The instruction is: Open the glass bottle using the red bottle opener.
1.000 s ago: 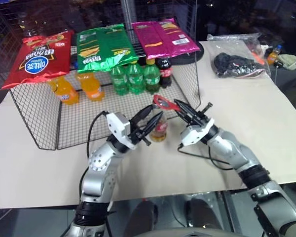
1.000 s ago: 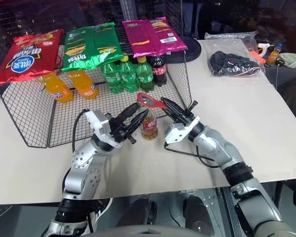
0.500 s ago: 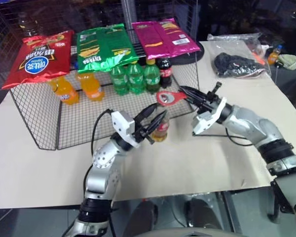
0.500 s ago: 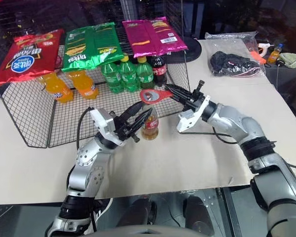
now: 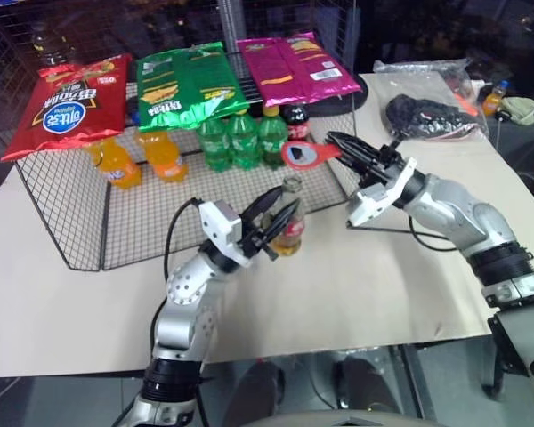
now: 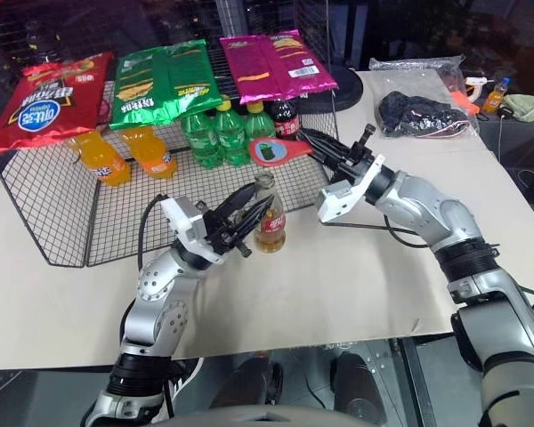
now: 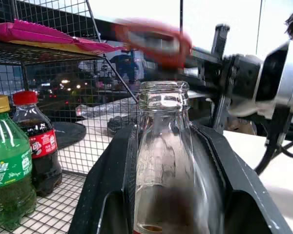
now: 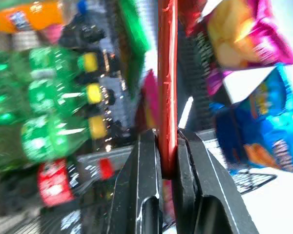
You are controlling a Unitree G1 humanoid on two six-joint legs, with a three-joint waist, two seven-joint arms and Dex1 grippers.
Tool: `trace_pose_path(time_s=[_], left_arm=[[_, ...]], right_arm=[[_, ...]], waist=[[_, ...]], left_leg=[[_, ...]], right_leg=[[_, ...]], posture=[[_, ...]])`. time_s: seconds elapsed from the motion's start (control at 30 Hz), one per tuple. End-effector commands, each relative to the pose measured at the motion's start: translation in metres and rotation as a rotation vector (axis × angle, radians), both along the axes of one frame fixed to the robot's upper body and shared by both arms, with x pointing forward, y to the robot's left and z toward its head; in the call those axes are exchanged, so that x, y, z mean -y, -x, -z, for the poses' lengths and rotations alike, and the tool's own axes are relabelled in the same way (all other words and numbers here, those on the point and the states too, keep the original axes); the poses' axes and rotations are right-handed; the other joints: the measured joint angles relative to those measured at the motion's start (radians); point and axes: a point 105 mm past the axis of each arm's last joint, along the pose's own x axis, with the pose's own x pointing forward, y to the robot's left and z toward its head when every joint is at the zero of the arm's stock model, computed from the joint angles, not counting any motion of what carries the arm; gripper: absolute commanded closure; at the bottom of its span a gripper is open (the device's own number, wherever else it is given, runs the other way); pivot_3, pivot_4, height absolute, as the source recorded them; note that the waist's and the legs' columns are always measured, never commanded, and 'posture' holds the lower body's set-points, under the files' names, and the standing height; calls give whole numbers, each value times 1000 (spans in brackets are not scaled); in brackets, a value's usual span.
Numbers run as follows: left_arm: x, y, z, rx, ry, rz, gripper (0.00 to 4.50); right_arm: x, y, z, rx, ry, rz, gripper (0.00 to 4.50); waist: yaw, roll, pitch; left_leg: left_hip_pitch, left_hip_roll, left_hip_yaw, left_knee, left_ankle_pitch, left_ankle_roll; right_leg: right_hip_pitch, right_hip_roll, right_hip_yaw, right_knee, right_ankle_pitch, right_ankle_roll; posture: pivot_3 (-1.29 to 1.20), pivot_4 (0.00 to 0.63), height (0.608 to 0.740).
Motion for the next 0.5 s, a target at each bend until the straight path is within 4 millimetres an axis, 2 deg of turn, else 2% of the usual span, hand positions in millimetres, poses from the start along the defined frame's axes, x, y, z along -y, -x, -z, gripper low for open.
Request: trace_pose_path(time_s=[0.03, 0.5], left_arm=[[3, 1, 12, -47, -20, 8, 3122], [0, -1, 12, -32, -35, -23, 3122]], right_arm=[[2, 6, -28, 52, -108, -10, 4500], [17, -4, -22, -56, -242, 64, 4500]], waist=[[1, 0, 0], [0, 0, 0]], left_leg=[[0, 0, 0, 0, 0, 0], [0, 0, 0, 0, 0, 0]], right_leg=[[0, 0, 0, 0, 0, 0], [0, 0, 0, 0, 0, 0]], posture=[[0, 150, 740], [0, 150, 740]])
